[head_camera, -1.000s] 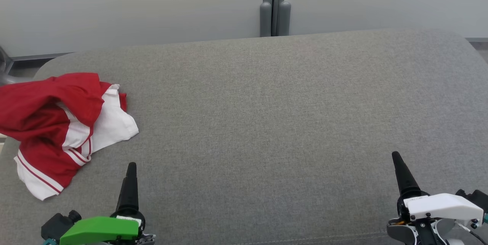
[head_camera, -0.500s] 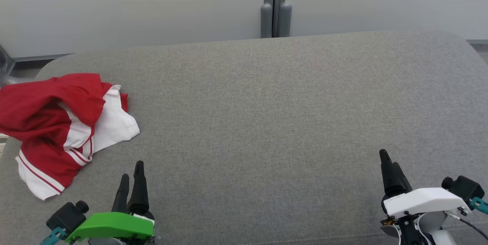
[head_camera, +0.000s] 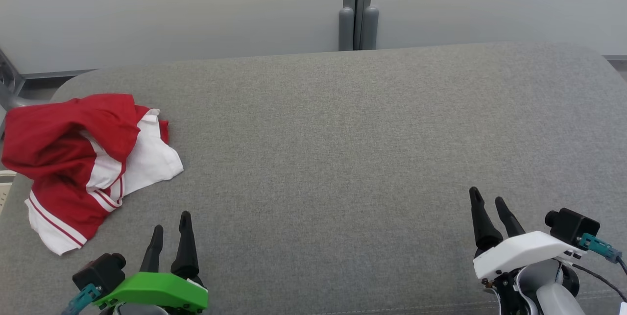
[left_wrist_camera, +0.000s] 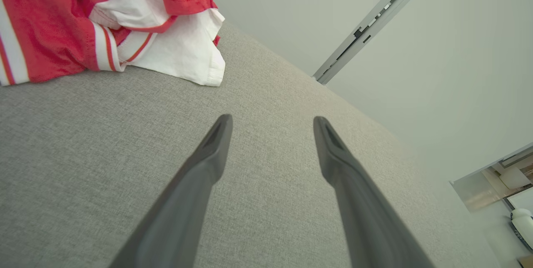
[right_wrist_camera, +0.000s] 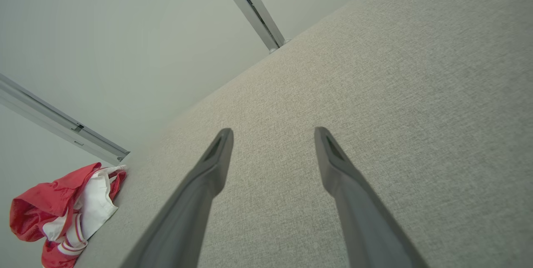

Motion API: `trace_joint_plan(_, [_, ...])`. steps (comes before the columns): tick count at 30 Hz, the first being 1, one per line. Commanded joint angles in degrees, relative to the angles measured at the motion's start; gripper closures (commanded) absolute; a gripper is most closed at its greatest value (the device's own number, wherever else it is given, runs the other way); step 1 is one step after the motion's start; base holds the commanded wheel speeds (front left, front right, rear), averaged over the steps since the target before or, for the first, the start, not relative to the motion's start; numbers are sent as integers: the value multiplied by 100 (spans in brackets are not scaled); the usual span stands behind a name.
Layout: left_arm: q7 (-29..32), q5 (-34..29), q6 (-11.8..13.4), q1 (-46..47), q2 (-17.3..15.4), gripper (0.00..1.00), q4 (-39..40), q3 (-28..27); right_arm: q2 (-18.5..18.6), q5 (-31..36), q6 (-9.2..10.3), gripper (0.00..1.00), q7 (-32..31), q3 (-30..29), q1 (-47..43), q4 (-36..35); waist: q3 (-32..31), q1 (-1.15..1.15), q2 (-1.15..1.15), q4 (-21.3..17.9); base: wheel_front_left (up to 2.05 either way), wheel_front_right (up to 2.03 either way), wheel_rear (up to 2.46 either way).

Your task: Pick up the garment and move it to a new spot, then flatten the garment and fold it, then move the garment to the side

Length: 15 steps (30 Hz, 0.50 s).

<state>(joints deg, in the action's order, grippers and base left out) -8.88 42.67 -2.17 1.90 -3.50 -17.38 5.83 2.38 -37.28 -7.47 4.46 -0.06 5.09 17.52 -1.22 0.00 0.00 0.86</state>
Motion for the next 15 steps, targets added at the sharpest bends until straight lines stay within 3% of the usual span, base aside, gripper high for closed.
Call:
trace_joint_plan(1, [-47, -148, 36, 142, -64, 0, -4, 11, 34, 172, -2, 0, 0, 32, 131, -17, -3, 0, 0, 6, 0, 0, 0])
trace_joint_plan(9, [-119, -731, 209, 221, -166, 0, -226, 119, 39, 753, -2, 0, -50, 106, 166, -14, -36, 0, 0, 39, 0, 0, 0])
trace_joint_plan(15, [-202, -1056, 179, 242, -188, 0, -281, 217, 43, 1099, -3, 0, -22, 161, 176, 20, -67, 0, 0, 54, 0, 0, 0])
